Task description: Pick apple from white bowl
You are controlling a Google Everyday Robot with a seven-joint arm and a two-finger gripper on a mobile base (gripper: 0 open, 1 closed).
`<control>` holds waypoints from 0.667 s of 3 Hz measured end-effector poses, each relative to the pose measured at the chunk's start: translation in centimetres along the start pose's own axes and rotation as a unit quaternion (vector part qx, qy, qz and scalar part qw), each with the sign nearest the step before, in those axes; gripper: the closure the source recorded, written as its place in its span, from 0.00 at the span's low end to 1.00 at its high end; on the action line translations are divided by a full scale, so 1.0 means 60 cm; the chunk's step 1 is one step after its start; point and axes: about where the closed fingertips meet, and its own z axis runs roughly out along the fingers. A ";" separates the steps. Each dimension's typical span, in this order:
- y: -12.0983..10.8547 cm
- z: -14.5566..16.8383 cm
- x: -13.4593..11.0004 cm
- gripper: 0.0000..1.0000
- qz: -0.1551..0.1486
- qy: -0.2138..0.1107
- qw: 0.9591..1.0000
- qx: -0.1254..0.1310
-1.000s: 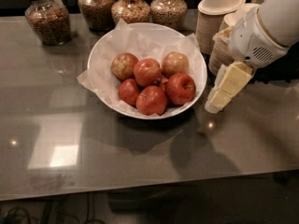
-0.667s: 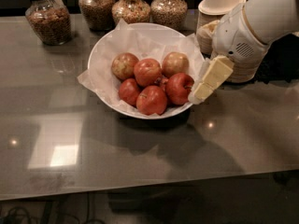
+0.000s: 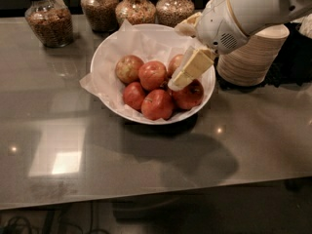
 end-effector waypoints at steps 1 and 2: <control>-0.004 0.014 -0.022 0.27 -0.009 -0.016 1.000 -0.007; -0.003 0.026 -0.031 0.26 -0.011 -0.023 1.000 -0.017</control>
Offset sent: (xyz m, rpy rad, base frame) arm 0.0086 0.0316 -0.0023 0.0500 0.0184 0.0698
